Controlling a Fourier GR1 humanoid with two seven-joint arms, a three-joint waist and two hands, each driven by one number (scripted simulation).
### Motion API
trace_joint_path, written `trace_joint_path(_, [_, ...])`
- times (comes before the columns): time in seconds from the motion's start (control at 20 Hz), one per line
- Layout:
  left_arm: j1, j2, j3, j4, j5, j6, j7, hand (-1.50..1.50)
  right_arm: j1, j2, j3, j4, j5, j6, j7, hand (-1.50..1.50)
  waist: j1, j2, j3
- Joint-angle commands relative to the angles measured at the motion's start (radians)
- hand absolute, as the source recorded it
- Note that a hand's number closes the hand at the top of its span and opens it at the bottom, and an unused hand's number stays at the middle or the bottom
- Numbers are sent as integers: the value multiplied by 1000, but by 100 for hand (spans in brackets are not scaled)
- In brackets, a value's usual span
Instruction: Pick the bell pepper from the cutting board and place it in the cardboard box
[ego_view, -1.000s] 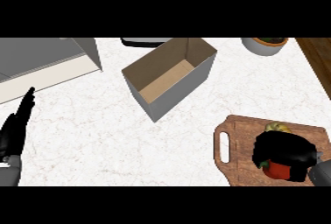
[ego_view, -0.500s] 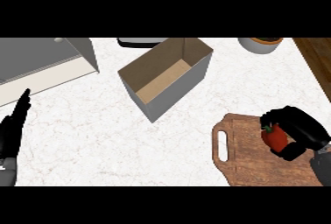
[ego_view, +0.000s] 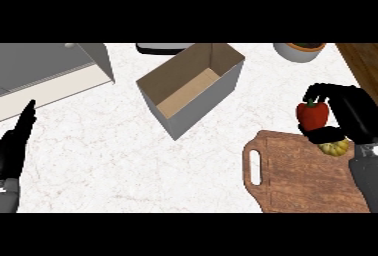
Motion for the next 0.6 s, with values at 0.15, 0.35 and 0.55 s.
trace_joint_path(0.15, [31,-35,-13,-61,-36,22,10,0,-95,106,75,-171,56,56,147,150,20,5,1])
trace_joint_path(0.35, [11,-35,1,23,-39,1,-56,0,-216,165,44,-89,-35,123,149,150,22,8,1])
trace_joint_path(0.55, [-58,-25,14,55,-30,-13,-21,0,-346,293,71,-84,-68,185,299,150,21,8,1])
